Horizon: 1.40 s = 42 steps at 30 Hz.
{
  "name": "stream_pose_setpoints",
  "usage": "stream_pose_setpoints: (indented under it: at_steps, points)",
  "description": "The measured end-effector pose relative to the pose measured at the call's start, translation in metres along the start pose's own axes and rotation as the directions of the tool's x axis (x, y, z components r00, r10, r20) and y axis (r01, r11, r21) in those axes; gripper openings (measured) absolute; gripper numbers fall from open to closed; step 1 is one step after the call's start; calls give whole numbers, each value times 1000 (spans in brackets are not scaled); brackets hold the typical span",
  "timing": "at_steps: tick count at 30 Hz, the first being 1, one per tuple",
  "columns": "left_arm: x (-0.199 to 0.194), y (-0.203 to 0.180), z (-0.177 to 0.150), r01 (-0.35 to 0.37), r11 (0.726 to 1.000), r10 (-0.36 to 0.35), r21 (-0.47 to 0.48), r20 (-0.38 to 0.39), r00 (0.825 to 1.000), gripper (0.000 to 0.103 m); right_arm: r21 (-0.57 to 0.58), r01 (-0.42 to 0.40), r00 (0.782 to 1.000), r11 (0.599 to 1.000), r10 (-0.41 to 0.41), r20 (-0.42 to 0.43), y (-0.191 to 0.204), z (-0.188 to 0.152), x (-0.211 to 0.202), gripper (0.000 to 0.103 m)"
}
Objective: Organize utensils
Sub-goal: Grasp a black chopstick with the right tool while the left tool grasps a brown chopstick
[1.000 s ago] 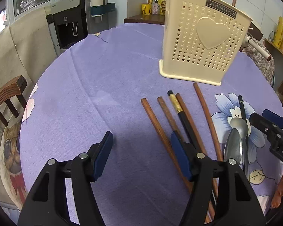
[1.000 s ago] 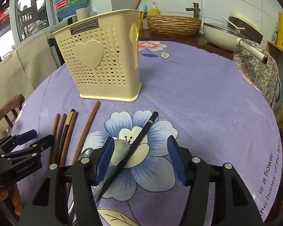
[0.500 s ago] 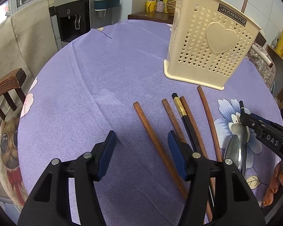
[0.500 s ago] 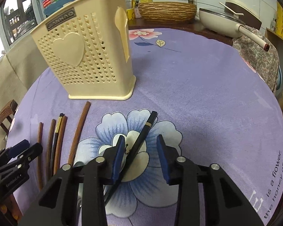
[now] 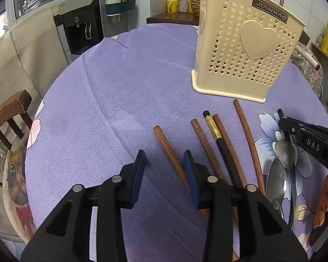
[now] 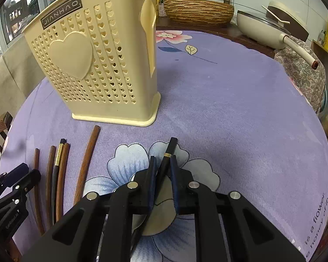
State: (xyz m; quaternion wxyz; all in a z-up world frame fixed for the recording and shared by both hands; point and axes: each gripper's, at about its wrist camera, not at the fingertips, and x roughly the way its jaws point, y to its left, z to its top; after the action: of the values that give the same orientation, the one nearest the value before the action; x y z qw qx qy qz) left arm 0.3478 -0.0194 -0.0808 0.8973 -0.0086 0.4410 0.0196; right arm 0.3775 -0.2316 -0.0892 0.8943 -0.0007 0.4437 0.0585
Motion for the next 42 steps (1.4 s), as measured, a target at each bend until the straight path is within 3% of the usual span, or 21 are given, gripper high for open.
stream_pose_setpoints:
  at_steps: [8,12,32,42]
  points:
    - [3,-1,6,-2,1000,2,-3,-9,1000,26,19,-21,1000,1000,21,-11,0,4,6,11]
    - [3,-9,6,2,1000,-2,3,-3,1000,15,37,-33,999,999,33,-3,-1,3,7,10]
    - [10,0,17,56,998,-57,-43,-24,998,8,116,-142,989,983,137,54,-7,2,-3,8]
    - [-17,5,27,113,993,-111,-36,62,992,7,101,-184,973,978,166,162,-9,12,-32,8]
